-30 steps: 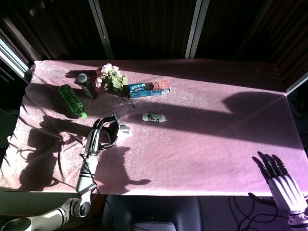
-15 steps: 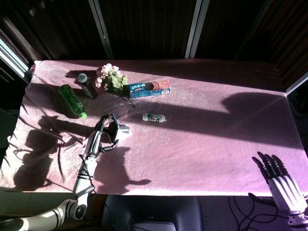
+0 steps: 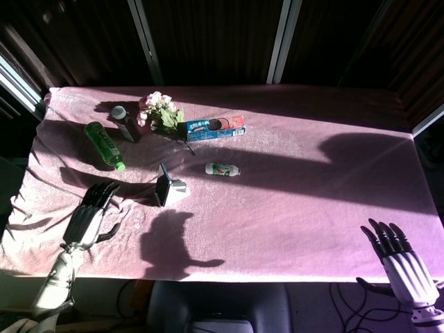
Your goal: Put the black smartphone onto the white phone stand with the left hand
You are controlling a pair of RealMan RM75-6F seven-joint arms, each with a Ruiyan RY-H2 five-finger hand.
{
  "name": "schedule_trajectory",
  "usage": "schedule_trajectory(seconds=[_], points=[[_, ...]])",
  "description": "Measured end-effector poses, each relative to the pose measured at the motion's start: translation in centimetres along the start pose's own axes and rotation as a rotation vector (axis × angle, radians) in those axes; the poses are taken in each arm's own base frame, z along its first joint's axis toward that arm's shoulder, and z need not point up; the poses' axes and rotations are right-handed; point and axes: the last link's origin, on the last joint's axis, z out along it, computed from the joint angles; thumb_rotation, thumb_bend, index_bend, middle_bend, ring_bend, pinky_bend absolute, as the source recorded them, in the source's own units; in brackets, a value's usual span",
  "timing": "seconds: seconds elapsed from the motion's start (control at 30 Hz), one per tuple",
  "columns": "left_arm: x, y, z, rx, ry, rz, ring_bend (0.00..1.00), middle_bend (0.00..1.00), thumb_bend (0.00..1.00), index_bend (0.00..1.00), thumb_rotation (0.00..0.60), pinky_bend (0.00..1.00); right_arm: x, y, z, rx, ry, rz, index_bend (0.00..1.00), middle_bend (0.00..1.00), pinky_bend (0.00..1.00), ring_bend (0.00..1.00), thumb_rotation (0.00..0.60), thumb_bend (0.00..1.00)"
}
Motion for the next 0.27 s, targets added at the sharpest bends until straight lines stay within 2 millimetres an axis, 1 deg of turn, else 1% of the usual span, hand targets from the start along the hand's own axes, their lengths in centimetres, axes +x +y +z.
schedule_trajectory(seconds=[0.1,0.17,0.27], points=[[0.5,-0.4,-2.4,0.027,0.012,0.063,0.0,0.0,0.31,0.0,0.6,0.0,-0.2,-0.2,0.3,-0.003,-0.005,-0.007,0.0,0.0,0.0,0.0,0.6,0.13],[0.5,-1.1,-3.8,0.039,0.013,0.083,0.0,0.0,0.31,0.0,0.6,0.0,-0.3,-0.3,0.3,-0.005,-0.006,-0.01,0.0,0.0,0.0,0.0,0.6,0.13],[0.5,-2.0,-5.0,0.047,0.01,0.061,0.0,0.0,0.31,0.0,0.6,0.0,-0.4,-0.3,0.3,-0.009,-0.006,-0.015,0.0,0.0,0.0,0.0,0.6,0.13]])
